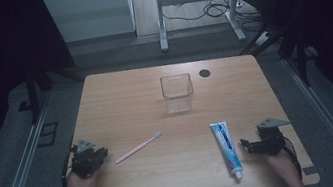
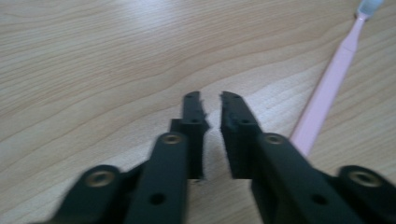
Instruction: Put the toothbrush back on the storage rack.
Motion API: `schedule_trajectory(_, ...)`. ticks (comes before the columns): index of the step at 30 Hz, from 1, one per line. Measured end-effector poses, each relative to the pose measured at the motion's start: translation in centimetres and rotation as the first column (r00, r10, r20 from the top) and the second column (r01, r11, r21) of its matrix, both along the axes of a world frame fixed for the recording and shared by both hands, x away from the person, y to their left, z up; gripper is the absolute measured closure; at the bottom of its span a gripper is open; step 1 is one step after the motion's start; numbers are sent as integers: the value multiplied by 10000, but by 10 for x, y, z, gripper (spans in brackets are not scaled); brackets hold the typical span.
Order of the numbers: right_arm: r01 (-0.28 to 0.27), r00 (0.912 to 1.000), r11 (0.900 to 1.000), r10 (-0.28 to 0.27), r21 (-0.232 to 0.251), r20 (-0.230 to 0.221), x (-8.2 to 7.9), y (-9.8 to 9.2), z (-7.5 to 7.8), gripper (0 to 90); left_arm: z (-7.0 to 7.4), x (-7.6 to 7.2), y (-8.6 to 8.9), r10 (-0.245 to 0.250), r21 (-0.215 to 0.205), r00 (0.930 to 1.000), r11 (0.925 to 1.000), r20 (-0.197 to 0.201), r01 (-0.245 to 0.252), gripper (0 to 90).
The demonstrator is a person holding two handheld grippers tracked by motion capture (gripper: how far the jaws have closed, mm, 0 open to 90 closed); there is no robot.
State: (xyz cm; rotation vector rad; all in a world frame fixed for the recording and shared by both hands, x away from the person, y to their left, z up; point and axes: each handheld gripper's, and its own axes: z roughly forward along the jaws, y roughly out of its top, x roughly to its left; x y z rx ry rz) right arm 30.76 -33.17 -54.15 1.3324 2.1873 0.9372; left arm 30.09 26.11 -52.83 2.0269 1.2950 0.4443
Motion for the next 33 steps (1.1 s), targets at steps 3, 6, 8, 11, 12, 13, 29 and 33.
schedule_trajectory(3,-14,10000,10000,14,4,1,0,0,0,116,2,0,-1,-122,-98,9999,9999,-48,122,894)
schedule_trajectory(6,-23,10000,10000,23,5,-1,0,0,0,116,2,-1,-3,-215,-86,9997,9997,-72,214,895)
schedule_trajectory(8,-23,10000,10000,23,4,-2,0,0,0,116,2,0,-5,-288,-61,9995,9996,-97,288,895)
schedule_trajectory(11,-25,10000,10000,25,6,-1,0,0,0,116,1,1,-8,-480,42,9988,9988,-98,480,895)
schedule_trajectory(12,-25,10000,10000,25,6,0,0,0,0,116,1,1,-10,-454,30,9989,9990,-116,454,895)
schedule_trajectory(13,-29,10000,10000,29,9,-4,0,0,0,116,1,1,-10,-521,38,9986,9986,-121,521,895)
schedule_trajectory(29,-47,10000,10000,47,6,-6,0,1,0,116,-1,7,-26,-794,233,9968,9966,-96,796,791)
schedule_trajectory(33,-43,10000,10000,43,2,-4,0,1,0,116,-3,7,-30,-968,376,9951,9945,-189,975,781)
